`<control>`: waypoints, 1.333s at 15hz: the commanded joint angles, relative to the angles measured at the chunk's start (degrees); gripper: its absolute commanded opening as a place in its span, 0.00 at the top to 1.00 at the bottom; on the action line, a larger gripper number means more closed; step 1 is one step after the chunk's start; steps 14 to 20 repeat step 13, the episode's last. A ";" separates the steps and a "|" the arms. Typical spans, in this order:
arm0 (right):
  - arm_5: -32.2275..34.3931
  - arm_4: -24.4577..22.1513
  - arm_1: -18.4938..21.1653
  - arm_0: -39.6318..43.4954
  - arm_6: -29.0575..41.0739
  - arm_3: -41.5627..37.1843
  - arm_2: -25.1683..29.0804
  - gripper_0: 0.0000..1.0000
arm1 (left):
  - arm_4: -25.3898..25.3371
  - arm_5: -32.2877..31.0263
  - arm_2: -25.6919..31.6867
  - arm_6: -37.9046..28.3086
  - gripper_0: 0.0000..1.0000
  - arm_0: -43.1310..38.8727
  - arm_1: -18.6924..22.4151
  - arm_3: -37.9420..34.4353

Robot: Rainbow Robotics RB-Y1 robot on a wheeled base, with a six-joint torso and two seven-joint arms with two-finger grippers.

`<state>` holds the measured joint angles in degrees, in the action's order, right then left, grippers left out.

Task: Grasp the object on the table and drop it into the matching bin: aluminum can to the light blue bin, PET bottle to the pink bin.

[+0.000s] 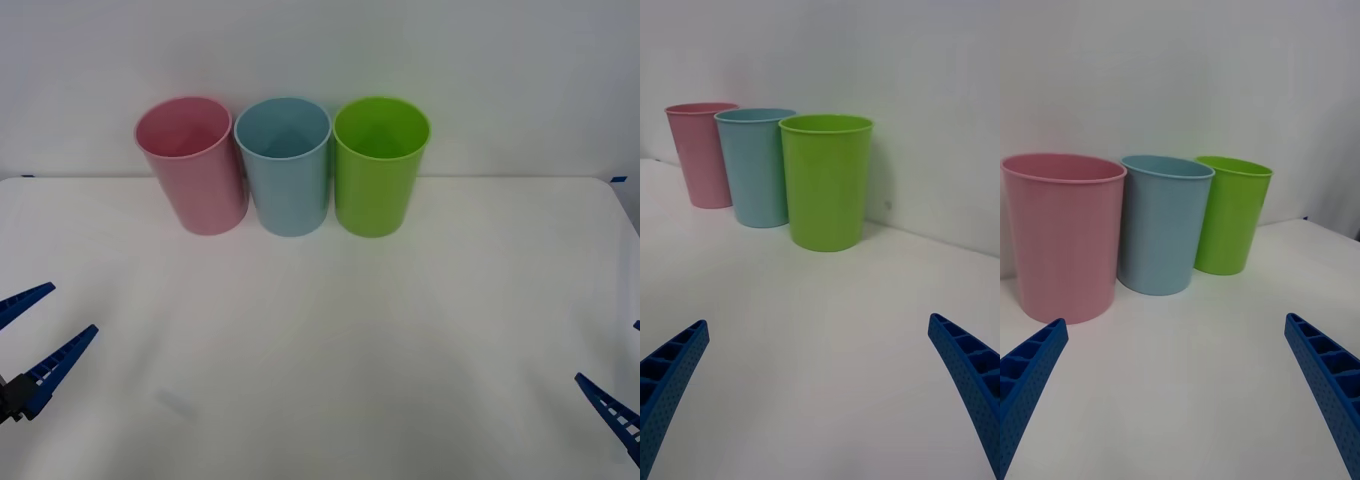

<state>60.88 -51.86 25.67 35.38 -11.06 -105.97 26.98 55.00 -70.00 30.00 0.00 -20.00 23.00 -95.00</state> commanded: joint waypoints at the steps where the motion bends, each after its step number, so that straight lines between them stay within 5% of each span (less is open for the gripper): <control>1: 1.08 0.00 0.00 -1.36 -0.37 1.82 -0.87 0.00 | 0.00 0.00 0.00 0.00 0.00 0.00 0.00 0.00; 20: 3.10 -1.14 0.00 -4.17 -1.33 6.13 -1.93 0.00 | 0.00 0.00 0.00 0.00 0.00 0.00 0.00 0.00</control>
